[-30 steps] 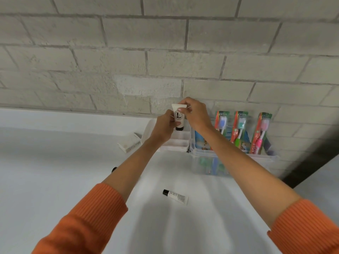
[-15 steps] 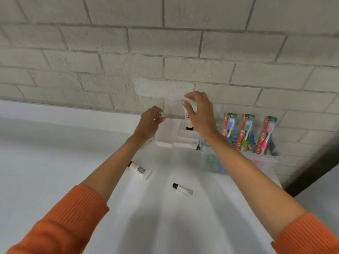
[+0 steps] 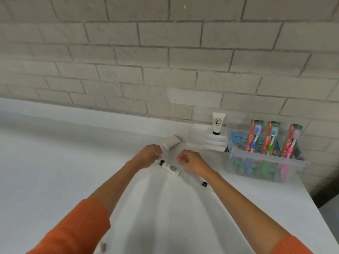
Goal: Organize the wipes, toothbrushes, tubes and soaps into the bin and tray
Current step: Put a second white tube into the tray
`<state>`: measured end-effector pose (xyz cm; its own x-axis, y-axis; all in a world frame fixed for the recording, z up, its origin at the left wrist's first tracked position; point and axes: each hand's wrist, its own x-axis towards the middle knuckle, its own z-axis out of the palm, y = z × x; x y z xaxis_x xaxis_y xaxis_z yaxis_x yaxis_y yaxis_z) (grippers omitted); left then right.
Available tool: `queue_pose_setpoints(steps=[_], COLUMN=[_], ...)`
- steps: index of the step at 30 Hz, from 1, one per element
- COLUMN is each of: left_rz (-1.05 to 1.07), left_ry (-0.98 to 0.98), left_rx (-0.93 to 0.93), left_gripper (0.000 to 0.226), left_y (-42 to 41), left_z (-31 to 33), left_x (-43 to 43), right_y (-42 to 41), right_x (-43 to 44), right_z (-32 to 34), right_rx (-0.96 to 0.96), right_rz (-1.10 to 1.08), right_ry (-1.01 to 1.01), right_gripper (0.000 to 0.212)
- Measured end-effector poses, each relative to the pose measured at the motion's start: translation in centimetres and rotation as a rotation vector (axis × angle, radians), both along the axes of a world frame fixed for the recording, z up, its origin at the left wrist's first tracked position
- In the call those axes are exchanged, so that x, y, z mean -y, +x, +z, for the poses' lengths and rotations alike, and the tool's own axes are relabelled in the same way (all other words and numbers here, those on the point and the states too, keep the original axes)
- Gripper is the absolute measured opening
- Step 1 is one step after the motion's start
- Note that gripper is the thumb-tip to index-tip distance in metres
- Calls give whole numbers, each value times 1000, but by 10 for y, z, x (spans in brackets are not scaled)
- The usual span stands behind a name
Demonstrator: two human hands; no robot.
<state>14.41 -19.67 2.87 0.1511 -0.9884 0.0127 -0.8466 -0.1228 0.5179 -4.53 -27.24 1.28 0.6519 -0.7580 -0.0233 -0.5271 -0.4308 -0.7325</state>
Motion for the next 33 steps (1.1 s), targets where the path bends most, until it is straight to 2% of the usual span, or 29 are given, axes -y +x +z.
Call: queue_pose_setpoints(steps=[8,16,22,33], left_rz=[-185,-295,-361,-402], left_ry=[100,97,65,-110], left_rx=[289,394,329,-37], left_gripper=[40,33,27,23], left_y=[-4,-1,1,-20], left_z=[-31,-47,-46,31], left_x=[3,11,11,49], right_y=[16,19,15,-14], right_x=[-19,-28,-34,-4], right_z=[-41,-48,-31,71], right_rx=[-122,-83,86,148], right_rz=[-135,-256,-320,-377], right_ry=[53,58,98,-118], right_gripper=[44,30,21,29])
